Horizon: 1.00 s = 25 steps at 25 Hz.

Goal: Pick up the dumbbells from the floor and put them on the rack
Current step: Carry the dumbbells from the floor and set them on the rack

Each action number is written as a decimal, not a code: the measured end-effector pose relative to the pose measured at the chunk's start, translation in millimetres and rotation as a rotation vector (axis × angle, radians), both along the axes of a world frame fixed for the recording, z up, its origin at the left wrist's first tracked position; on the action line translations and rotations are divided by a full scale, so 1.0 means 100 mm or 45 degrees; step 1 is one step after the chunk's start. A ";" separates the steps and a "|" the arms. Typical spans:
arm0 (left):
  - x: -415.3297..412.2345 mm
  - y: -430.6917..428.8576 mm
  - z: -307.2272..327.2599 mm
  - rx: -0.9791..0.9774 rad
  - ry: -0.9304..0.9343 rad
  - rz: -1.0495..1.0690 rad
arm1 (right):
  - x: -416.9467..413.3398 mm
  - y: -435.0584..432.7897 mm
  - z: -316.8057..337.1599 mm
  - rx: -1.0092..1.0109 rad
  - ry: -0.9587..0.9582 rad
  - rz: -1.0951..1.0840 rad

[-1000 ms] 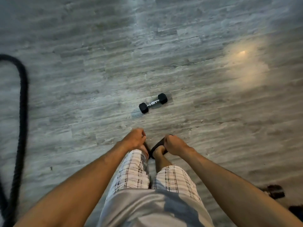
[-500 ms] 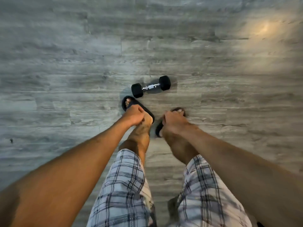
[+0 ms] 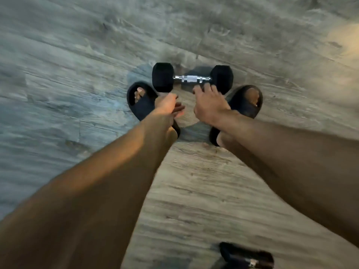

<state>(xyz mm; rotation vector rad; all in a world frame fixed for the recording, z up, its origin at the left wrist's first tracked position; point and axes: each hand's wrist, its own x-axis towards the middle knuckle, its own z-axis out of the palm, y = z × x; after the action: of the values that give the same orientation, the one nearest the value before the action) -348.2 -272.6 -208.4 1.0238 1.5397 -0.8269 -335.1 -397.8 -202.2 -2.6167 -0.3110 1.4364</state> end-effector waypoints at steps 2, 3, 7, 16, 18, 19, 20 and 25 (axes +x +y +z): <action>0.02 -0.08 -0.45 -0.017 0.000 0.289 | 0.09 0.00 -0.45 -0.023 -0.100 0.121; 0.04 -0.11 -0.63 -0.040 -0.008 0.408 | 0.14 0.01 -0.63 -0.031 -0.130 0.159; 0.17 -0.20 -1.07 -0.189 -0.127 0.760 | 0.32 0.01 -1.12 -0.040 -0.220 0.302; 0.20 -0.07 -0.70 -0.300 -0.210 1.268 | 0.41 0.23 -0.66 0.050 0.039 0.314; 0.15 0.07 -0.21 -0.275 -0.206 1.273 | 0.35 0.35 -0.14 0.093 0.091 0.330; 0.12 0.15 0.07 -0.256 -0.205 1.269 | 0.34 0.44 0.14 0.099 0.127 0.360; 0.09 0.24 0.36 -0.247 -0.204 1.280 | 0.33 0.53 0.44 0.102 0.152 0.396; -0.21 0.68 1.83 -0.226 -0.224 1.458 | 0.28 1.07 2.02 0.068 0.159 0.646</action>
<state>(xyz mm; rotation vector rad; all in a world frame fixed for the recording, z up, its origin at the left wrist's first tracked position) -369.3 -204.3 -25.5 -0.0151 1.5395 -0.0457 -307.5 -291.1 0.1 -2.4947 -1.0394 1.6885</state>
